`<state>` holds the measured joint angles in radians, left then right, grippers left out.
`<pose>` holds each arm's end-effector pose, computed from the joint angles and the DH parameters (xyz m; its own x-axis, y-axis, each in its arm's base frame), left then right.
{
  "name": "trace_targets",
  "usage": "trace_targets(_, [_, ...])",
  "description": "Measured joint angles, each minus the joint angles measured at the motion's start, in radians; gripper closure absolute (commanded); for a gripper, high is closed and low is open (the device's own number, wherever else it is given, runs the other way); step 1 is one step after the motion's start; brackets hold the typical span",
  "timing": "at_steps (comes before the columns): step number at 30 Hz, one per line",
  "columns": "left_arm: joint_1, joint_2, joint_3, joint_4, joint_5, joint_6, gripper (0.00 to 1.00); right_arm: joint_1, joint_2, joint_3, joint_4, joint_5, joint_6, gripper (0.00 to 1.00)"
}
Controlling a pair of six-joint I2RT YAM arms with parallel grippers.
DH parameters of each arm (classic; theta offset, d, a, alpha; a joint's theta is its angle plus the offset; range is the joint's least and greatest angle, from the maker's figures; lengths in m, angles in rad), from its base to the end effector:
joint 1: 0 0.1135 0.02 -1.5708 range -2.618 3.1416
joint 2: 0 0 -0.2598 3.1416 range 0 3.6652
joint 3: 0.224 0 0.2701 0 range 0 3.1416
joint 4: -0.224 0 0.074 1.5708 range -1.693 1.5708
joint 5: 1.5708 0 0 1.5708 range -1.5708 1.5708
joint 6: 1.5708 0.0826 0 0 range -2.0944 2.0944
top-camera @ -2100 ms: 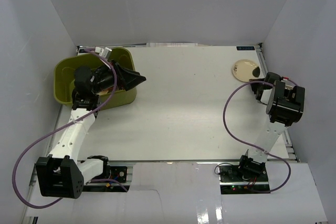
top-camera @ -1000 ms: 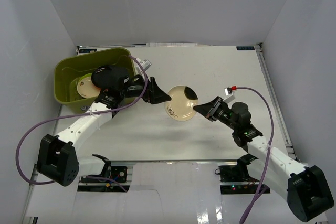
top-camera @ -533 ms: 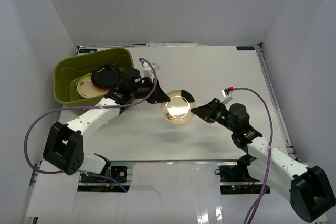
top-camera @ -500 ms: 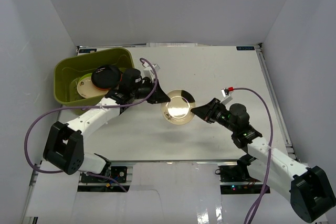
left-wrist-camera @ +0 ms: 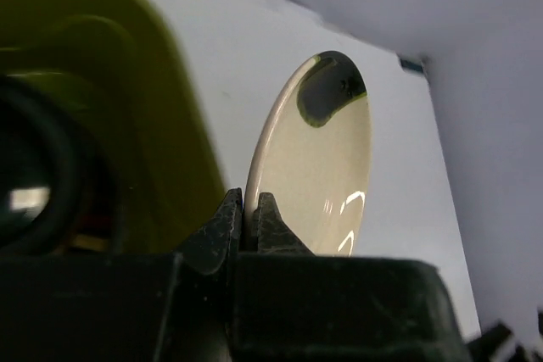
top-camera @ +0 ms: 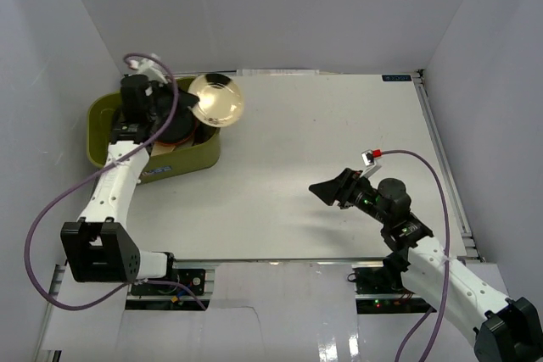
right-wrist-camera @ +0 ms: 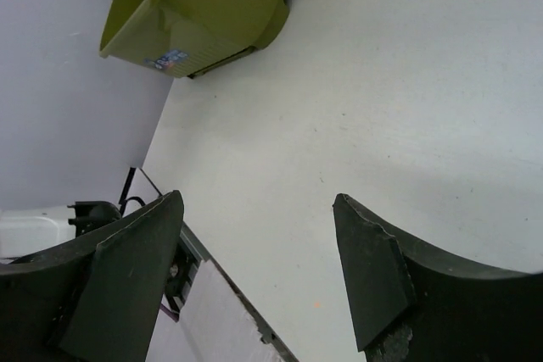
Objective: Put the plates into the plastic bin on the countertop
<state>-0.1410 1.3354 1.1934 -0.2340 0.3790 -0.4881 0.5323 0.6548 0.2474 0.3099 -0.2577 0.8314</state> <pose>0.3609 -0.0821 0.3329 -0.5421 -0.3631 -0.7578 0.2458 0.7939 -0.5562 0.1898 0.1362 0.2075 -0.5806 0.4872 -0.6523 -0.4160 0.5112 0.7521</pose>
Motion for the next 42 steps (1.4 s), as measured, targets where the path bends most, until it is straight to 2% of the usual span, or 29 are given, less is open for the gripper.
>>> trace_targets(3, [0.203, -0.003, -0.010, 0.004, -0.063, -0.057, 1.00, 0.000, -0.027, -0.021, -0.041, -0.003, -0.029, 0.22])
trace_targets(5, [0.288, -0.003, -0.039, 0.018, -0.103, -0.092, 1.00, 0.000, -0.032, -0.033, -0.060, -0.005, -0.049, 0.22])
trace_targets(9, [0.335, 0.029, -0.083, 0.019, -0.172, -0.134, 0.92, 0.000, -0.033, -0.036, -0.088, -0.008, -0.081, 0.22])
trace_targets(11, [0.335, 0.055, -0.087, 0.003, -0.214, -0.143, 0.80, 0.000, -0.032, -0.036, -0.093, -0.010, -0.095, 0.22])
trace_targets(13, [0.336, 0.069, -0.088, -0.008, -0.251, -0.149, 0.75, 0.000, -0.032, -0.036, -0.107, -0.010, -0.109, 0.22])
trace_targets(17, [0.336, 0.061, -0.095, -0.020, -0.329, -0.157, 0.48, 0.000, -0.035, -0.036, -0.137, -0.009, -0.129, 0.22])
trace_targets(18, [0.336, 0.048, -0.101, -0.020, -0.352, -0.159, 0.30, 0.000, -0.039, -0.034, -0.146, -0.008, -0.133, 0.22])
trace_targets(19, [0.336, 0.035, -0.108, -0.022, -0.372, -0.156, 0.17, 0.000, -0.043, -0.034, -0.155, -0.006, -0.136, 0.21])
trace_targets(21, [0.337, 0.003, -0.116, -0.023, -0.401, -0.163, 0.02, 0.000, -0.058, -0.027, -0.183, 0.001, -0.143, 0.21])
trace_targets(22, [0.338, -0.017, -0.116, -0.023, -0.411, -0.167, 0.02, 0.000, -0.068, -0.021, -0.199, 0.005, -0.147, 0.15])
trace_targets(24, [0.340, -0.058, -0.116, -0.019, -0.413, -0.171, 0.02, 0.000, -0.085, -0.007, -0.227, 0.021, -0.156, 0.10])
trace_targets(25, [0.341, -0.081, -0.117, -0.019, -0.406, -0.174, 0.02, 0.000, -0.096, 0.005, -0.245, 0.031, -0.159, 0.02])
trace_targets(27, [0.341, -0.138, -0.118, -0.013, -0.368, -0.179, 0.02, 0.000, -0.116, 0.033, -0.285, 0.061, -0.169, 0.10])
trace_targets(34, [0.299, -0.423, -0.223, 0.055, -0.143, -0.181, 0.02, 0.000, -0.129, 0.185, -0.463, 0.237, -0.230, 0.10])
trace_targets(37, [0.242, -0.545, -0.310, 0.058, -0.029, -0.157, 0.02, 0.000, -0.120, 0.280, -0.572, 0.325, -0.287, 0.10])
trace_targets(42, [0.091, -0.618, -0.379, 0.056, 0.223, -0.067, 0.02, 0.000, -0.199, 0.365, -0.669, 0.454, -0.356, 0.10])
